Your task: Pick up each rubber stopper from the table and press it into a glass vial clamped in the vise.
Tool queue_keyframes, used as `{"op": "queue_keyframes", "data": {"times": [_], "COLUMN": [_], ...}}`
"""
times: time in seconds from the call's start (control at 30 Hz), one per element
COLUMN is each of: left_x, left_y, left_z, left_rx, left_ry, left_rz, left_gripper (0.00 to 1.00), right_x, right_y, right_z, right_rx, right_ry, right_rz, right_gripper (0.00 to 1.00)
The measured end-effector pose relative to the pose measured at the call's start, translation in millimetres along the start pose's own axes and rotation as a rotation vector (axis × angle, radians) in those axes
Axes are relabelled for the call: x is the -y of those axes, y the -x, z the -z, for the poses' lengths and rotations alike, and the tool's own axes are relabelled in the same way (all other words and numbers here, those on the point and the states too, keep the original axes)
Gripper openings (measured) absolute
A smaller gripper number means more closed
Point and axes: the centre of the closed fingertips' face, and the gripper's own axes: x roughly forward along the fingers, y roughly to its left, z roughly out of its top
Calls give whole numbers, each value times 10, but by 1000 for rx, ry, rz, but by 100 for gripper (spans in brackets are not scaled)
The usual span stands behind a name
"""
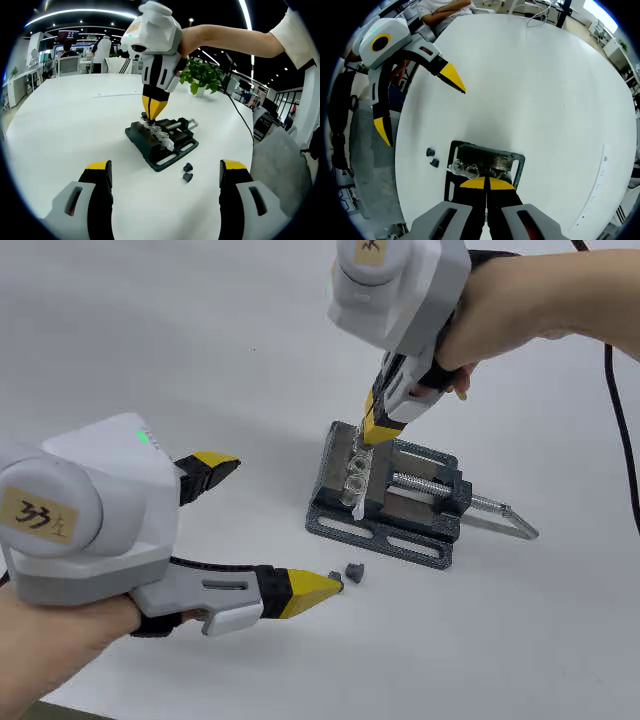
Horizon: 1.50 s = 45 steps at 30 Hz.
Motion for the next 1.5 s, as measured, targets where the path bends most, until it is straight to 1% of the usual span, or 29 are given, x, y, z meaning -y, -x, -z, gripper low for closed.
{"op": "queue_keyframes", "data": {"times": [0.03,0.07,0.2,0.3,0.33,0.4,0.43,0.47,0.5,0.53,0.57,0.6,0.63,0.67,0.73,0.8,0.83,0.93,0.97,1.07,1.17,1.27,1.33,1.43,1.5], "left_x": [-6,-11,-17,-16,-7,12,19,24,29,34,39,43,49,58,77,95,99,99,92,69,49,45,36,30,35], "left_y": [2,6,11,14,14,16,18,22,24,26,31,34,38,41,54,71,77,96,101,118,133,142,142,139,138], "left_z": [-9,-17,-21,-25,-26,-40,-47,-56,-63,-68,-79,-86,-97,-107,-137,-167,-179,-203,-206,-206,-196,-195,-202,-210,-222], "left_rx": [5,9,8,7,6,8,9,9,11,10,11,11,11,12,16,21,24,29,31,39,38,37,36,36,37], "left_ry": [2,8,5,4,3,-2,-3,-5,-6,-8,-12,-13,-13,-15,-23,-30,-33,-43,-41,-28,-30,-36,-40,-44,-47], "left_rz": [-3,-4,-6,-7,-6,-4,-3,-5,-4,-4,-6,-6,-8,-7,-8,-8,-10,-16,-18,-24,-27,-28,-30,-29,-28], "left_gripper": [87,87,87,87,87,87,87,87,87,87,87,87,87,87,87,87,87,87,87,86,86,86,86,86,86], "right_x": [9,11,39,56,55,46,31,52,61,50,33,42,67,62,56,45,30,27,33,20,45,33,33,33,29], "right_y": [2,3,-13,-6,-8,-4,-2,-9,-14,-15,-18,-17,-20,-19,-15,-6,-3,-19,-16,-4,2,18,23,15,20], "right_z": [1,3,0,11,13,25,27,26,25,26,19,30,39,37,45,55,59,35,32,42,68,63,66,63,68], "right_rx": [-5,-5,-27,-20,-13,-10,-3,-5,-8,-17,-30,-43,-56,-62,-64,-49,-46,-49,-63,-70,-43,-10,9,35,55], "right_ry": [27,10,40,11,-17,-6,-40,-16,-27,-9,-7,-6,11,2,6,-15,-13,10,38,48,27,2,-13,6,-4], "right_rz": [7,6,16,2,-10,-11,-17,-17,-15,-6,1,8,13,17,22,24,29,49,59,55,46,45,50,68,80], "right_gripper": [0,0,0,0,0,0,0,0,0,0,0,0,0,0,0,0,0,0,0,0,0,0,0,0,0]}}
